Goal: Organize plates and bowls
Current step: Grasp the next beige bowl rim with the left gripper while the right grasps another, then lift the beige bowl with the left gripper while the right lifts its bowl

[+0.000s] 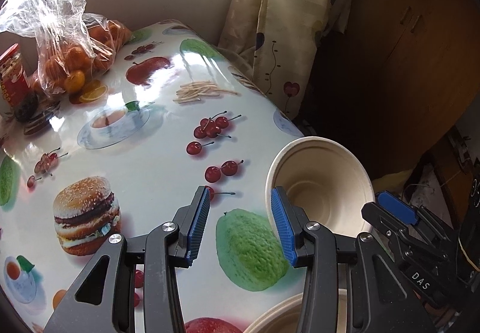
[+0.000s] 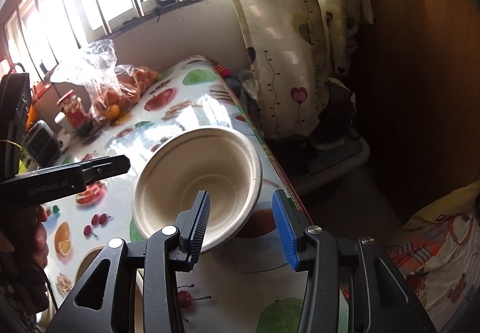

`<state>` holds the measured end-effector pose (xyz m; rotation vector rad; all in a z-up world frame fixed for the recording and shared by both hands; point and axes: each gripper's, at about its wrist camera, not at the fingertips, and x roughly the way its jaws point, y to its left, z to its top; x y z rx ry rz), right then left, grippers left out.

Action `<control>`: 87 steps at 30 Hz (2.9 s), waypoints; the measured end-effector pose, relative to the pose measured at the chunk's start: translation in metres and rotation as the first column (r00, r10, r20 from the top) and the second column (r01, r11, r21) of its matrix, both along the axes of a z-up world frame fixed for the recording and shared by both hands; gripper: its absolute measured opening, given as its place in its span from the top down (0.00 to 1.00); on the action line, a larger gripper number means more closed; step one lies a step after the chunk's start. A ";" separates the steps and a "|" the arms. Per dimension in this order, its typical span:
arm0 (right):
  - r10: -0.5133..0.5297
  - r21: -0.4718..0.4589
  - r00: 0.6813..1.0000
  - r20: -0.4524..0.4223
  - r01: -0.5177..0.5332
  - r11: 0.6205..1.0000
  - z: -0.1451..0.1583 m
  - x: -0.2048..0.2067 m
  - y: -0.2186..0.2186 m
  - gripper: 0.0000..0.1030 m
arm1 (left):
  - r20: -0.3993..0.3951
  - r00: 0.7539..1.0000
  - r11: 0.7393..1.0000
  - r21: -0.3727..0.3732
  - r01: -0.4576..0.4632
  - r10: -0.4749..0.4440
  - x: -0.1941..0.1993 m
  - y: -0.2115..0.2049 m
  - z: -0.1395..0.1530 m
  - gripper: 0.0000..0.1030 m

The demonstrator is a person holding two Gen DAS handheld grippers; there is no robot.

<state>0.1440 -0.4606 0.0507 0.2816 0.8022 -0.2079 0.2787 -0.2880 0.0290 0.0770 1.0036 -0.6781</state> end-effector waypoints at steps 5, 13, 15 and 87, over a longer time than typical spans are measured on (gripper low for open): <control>-0.004 0.000 1.000 -0.006 0.004 1.000 -0.002 0.002 0.000 0.66 | -0.017 1.000 1.000 -0.014 0.006 -0.006 0.003 -0.001 -0.002 0.57; -0.006 0.001 1.000 -0.010 0.006 1.000 -0.005 0.004 -0.002 0.73 | -0.025 0.999 1.000 -0.007 0.021 -0.021 0.003 -0.008 -0.006 0.64; -0.005 0.004 1.000 -0.011 0.005 1.000 -0.006 0.004 -0.002 0.74 | -0.032 0.999 1.000 -0.007 0.020 -0.020 0.004 -0.009 -0.007 0.68; 0.000 0.019 1.000 -0.016 0.000 1.000 -0.014 0.005 -0.001 0.81 | -0.059 0.996 0.998 -0.014 0.060 -0.061 -0.001 -0.021 -0.014 0.82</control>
